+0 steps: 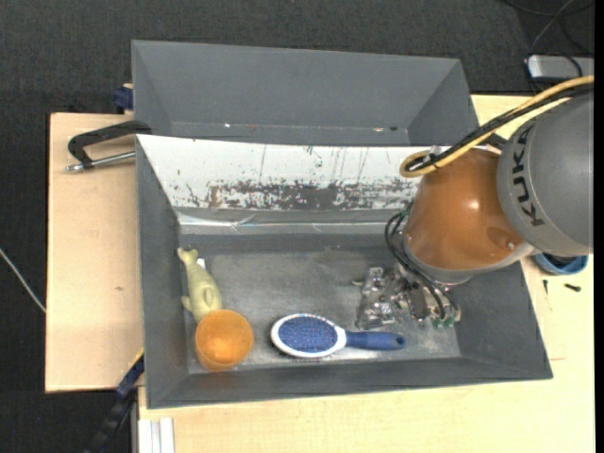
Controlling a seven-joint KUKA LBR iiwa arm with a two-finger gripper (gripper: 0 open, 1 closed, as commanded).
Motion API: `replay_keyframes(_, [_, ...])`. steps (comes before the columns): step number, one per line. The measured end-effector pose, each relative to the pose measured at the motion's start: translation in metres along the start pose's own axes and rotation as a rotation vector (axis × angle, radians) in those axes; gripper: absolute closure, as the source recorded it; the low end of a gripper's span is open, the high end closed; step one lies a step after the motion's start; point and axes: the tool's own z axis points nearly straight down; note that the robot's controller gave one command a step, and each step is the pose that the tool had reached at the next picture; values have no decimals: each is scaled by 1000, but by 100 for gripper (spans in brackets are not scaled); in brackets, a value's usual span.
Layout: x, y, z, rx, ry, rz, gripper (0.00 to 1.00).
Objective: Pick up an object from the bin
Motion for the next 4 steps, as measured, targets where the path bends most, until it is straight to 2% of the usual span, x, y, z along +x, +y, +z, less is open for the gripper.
replay_keyframes(1, [0,0,0,0,0,0,0])
replay_keyframes(2, [0,0,0,0,0,0,100])
replay_keyframes(3, [-59,47,34,3,-1,-38,100])
replay_keyframes(4, [-59,47,34,0,-5,-34,0])
